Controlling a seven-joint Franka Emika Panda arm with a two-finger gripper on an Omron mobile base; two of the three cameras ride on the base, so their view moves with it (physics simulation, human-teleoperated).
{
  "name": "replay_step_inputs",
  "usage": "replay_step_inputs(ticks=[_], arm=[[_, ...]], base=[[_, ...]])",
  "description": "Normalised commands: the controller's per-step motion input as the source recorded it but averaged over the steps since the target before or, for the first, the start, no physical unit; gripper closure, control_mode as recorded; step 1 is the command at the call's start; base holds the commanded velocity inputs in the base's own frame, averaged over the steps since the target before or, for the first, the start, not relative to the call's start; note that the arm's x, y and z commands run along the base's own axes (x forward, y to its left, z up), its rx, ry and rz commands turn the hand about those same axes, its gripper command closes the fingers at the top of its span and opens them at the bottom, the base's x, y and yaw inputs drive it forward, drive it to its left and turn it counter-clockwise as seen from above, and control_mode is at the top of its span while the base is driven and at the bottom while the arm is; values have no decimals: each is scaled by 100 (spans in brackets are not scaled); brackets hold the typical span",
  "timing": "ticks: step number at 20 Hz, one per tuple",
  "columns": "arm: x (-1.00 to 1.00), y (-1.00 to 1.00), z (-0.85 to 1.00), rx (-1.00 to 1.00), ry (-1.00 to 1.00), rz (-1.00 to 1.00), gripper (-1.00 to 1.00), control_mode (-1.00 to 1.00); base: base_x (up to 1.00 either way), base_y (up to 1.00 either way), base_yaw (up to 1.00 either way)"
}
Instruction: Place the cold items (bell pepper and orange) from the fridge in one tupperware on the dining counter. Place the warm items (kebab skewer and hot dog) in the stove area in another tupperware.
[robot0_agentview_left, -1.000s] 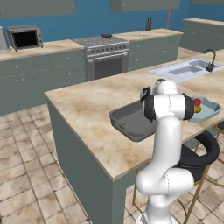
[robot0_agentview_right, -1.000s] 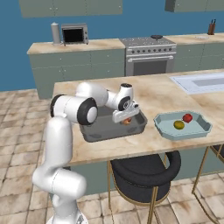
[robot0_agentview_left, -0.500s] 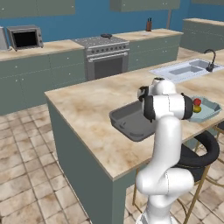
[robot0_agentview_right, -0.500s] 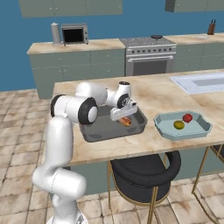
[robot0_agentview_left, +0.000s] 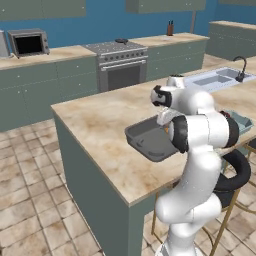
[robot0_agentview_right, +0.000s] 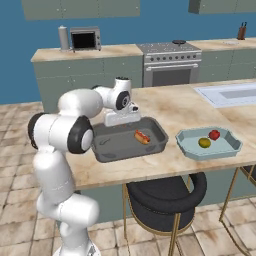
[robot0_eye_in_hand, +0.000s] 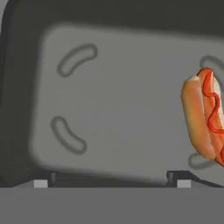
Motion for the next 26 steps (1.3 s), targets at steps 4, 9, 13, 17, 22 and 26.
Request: replay_step_inputs(ticks=[4, 9, 13, 17, 22, 26], arm=[[-100, 91, 60, 0, -9, -18, -100, -100], [-100, 94, 90, 1, -7, -17, -100, -100], [-100, 59, 72, 0, 12, -15, -100, -100], [-100, 3, 12, 1, 11, -30, -100, -100], [-95, -32, -10, 0, 0, -25, -100, -100], [-1, 3, -10, 0, 7, -8, -100, -100]], base=[[0, 0, 0], [0, 0, 0], [0, 0, 0], [0, 0, 0], [0, 0, 0], [0, 0, 0]])
